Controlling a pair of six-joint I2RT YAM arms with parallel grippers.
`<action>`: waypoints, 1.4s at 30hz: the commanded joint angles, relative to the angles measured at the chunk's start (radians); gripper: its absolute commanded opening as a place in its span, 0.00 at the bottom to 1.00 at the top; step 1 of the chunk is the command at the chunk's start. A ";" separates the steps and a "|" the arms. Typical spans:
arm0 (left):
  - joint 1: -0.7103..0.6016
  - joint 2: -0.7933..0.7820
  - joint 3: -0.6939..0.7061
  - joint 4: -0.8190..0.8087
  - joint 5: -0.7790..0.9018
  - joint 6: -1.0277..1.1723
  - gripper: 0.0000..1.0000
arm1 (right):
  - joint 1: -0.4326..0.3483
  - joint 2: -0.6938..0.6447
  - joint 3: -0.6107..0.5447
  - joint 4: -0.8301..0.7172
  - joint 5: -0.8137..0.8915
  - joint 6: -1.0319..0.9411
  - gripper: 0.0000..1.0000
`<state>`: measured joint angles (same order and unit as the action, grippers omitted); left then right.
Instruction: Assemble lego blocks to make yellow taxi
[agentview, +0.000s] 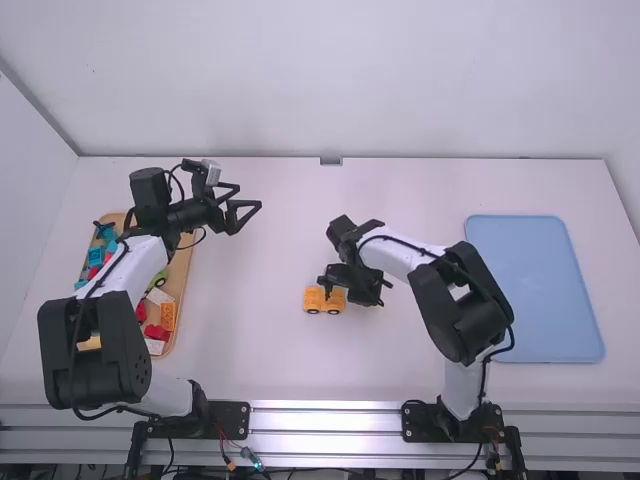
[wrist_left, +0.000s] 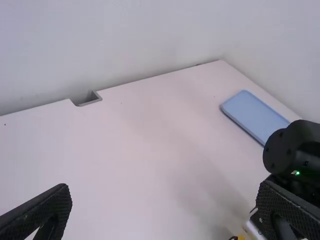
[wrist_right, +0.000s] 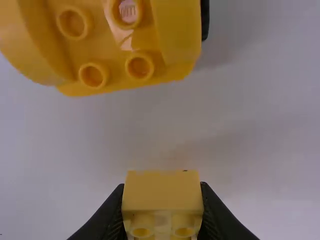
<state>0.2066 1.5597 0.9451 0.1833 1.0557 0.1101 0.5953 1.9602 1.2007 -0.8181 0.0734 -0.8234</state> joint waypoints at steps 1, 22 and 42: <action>-0.003 -0.003 -0.004 -0.004 0.029 0.017 0.99 | -0.006 0.017 -0.004 -0.005 -0.005 -0.012 0.00; -0.003 -0.003 -0.004 -0.033 0.041 0.011 0.99 | -0.005 0.002 0.002 0.042 -0.006 0.027 0.99; -0.216 0.158 -0.148 -0.330 0.204 1.190 0.99 | -0.374 -0.299 -0.236 0.220 -0.757 -0.406 0.99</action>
<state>0.0216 1.6939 0.8207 -0.1490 1.2488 1.1652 0.2279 1.6531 0.9829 -0.5987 -0.6037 -1.2030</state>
